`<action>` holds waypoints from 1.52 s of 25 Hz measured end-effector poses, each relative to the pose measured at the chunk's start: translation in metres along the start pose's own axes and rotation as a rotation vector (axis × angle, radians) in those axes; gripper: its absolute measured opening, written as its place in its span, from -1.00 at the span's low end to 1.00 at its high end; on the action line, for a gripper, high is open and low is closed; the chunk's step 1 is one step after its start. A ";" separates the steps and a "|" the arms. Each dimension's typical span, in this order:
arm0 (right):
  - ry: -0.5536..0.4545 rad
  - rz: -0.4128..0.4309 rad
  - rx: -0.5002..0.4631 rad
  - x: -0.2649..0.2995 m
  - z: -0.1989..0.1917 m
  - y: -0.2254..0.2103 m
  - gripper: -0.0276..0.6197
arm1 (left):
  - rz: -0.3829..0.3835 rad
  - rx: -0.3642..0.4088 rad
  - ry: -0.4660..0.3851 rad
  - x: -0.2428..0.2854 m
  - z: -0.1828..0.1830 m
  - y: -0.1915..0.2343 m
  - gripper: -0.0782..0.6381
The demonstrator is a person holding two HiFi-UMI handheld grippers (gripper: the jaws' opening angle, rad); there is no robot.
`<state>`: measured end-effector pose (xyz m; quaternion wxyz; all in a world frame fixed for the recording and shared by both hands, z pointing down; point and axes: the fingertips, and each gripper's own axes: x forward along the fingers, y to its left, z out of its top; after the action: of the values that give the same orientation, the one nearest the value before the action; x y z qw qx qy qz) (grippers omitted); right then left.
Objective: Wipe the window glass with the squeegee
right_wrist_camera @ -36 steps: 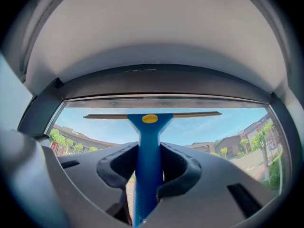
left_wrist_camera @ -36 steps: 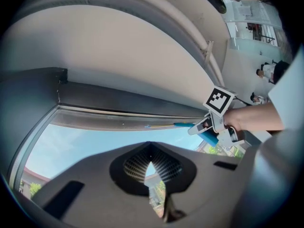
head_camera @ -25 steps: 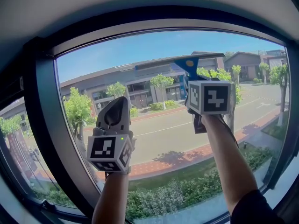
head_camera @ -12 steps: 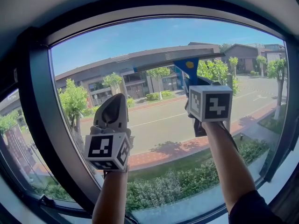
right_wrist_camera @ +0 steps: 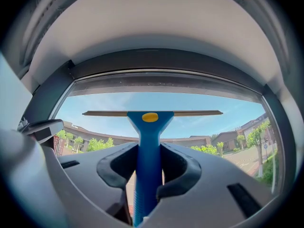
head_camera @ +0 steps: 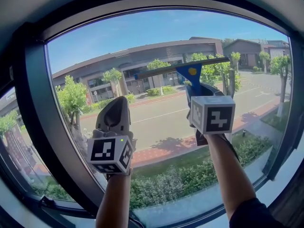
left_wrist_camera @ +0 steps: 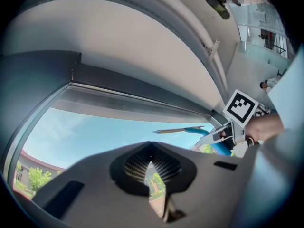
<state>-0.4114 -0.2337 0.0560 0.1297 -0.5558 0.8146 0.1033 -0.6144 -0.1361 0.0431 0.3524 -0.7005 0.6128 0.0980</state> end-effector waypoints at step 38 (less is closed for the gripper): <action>0.166 0.033 -0.045 -0.065 -0.162 0.011 -0.51 | -0.041 -0.137 0.119 -0.061 -0.093 -0.064 -0.78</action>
<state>-0.4147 -0.2233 0.2307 0.0473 -0.5519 0.8290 0.0774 -0.5963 -0.1451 0.1697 0.2686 -0.7400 0.6100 0.0908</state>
